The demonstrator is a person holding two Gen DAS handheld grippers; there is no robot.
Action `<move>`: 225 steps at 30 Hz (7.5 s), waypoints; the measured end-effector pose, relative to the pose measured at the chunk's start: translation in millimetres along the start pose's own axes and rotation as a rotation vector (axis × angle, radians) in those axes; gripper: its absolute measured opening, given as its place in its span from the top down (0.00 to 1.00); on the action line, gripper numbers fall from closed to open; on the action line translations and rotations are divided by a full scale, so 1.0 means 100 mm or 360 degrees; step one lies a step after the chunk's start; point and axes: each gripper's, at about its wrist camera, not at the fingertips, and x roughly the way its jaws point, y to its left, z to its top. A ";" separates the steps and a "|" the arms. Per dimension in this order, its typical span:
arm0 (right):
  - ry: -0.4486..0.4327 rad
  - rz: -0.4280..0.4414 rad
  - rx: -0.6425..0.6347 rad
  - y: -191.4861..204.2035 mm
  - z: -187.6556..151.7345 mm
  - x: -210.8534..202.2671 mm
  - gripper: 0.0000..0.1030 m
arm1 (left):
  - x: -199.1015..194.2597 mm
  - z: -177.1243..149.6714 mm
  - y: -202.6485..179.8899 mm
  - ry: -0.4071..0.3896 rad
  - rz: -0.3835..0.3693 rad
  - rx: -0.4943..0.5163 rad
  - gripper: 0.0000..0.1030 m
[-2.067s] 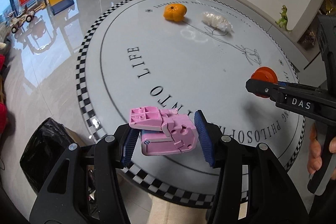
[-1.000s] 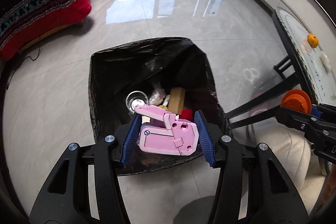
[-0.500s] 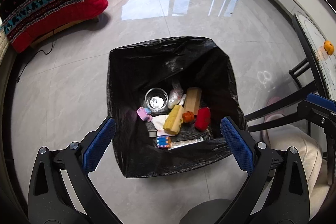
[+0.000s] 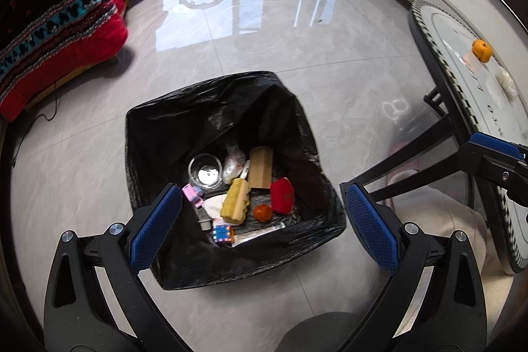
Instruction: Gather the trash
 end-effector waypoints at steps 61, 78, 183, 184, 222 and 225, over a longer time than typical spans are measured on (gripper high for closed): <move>-0.0164 -0.0809 0.0763 -4.63 0.98 -0.90 0.24 | 0.87 1.78 -4.39 0.0104 -0.0410 0.0839 0.06; -0.0110 -0.0624 0.0675 -4.90 1.13 -0.65 0.41 | 1.28 2.37 -4.73 0.0050 -0.0363 0.0778 0.06; 0.0076 0.0043 -0.0135 0.75 0.27 0.21 0.25 | -0.21 -0.10 0.65 -0.0085 0.0147 -0.0230 0.06; 0.0066 0.0043 -0.0132 0.73 0.27 0.17 0.25 | -0.23 -0.07 0.59 -0.0091 0.0139 -0.0212 0.06; -0.0333 -0.0589 0.0712 -2.71 -0.39 -1.40 0.14 | -0.11 0.69 -3.34 -0.0099 -0.0419 0.0815 0.06; -0.0341 -0.0644 0.0786 -2.98 -0.54 -1.43 0.14 | -0.02 0.67 -3.63 -0.0099 -0.0449 0.0876 0.06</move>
